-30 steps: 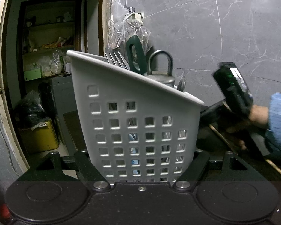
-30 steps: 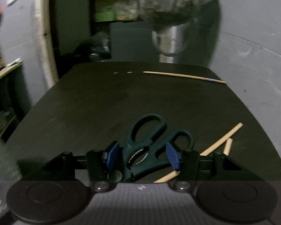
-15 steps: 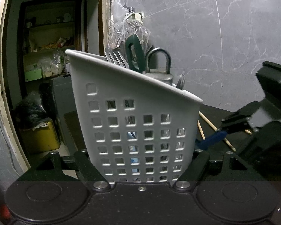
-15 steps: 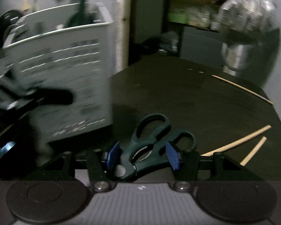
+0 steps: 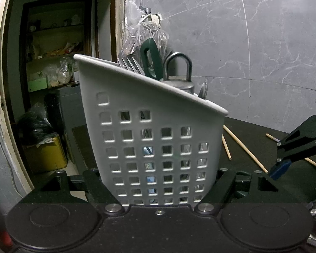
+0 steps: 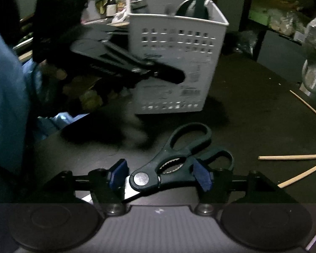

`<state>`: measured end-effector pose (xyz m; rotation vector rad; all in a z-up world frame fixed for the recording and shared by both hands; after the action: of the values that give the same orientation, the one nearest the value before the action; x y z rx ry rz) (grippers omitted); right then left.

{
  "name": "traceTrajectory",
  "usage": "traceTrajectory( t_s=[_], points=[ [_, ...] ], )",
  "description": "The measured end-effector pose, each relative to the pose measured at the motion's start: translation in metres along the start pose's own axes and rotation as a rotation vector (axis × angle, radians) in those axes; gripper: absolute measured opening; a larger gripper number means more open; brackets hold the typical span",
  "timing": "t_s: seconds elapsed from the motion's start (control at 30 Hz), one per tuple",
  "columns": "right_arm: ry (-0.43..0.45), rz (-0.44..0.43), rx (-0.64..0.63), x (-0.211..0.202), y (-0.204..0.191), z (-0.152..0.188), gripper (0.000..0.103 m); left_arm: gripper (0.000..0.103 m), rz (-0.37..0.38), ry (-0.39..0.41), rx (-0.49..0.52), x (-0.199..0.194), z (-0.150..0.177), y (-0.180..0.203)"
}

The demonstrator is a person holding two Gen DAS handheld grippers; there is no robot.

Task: Organize utensils
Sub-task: 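Lift the green scissors and carry them toward the white caddy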

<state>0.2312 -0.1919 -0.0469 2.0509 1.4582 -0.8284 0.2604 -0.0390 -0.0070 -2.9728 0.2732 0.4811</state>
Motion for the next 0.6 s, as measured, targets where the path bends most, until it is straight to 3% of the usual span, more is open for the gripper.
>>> traceTrajectory(
  t_s=[0.2, 0.37, 0.43, 0.6],
  points=[
    [0.079, 0.082, 0.137, -0.004, 0.014, -0.014, 0.075, 0.077, 0.000, 0.000, 0.000, 0.000, 0.000, 0.000],
    [0.107, 0.171, 0.482, 0.000, 0.046, -0.010, 0.078, 0.077, 0.005, 0.001, -0.001, 0.001, 0.002, 0.001],
    [0.142, 0.159, 0.577, -0.004, 0.054, -0.007, 0.079, 0.077, 0.007, 0.000, -0.001, 0.001, 0.002, 0.000],
    [0.152, 0.193, 0.607, -0.008, 0.054, -0.007, 0.081, 0.077, 0.011, 0.002, -0.006, 0.001, 0.002, 0.000]
  ],
)
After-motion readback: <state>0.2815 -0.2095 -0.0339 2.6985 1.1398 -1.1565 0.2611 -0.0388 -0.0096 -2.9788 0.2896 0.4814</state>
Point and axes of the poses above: each gripper's, at about its wrist camera, not at the fingertips, and x roughly the way its jaws point, y to its right, z to its underside, the point moved 5 cm from there along x, roughly the way its jaws point, and after that the axes turned 4 degrees about -z, right-handed, at the moved point
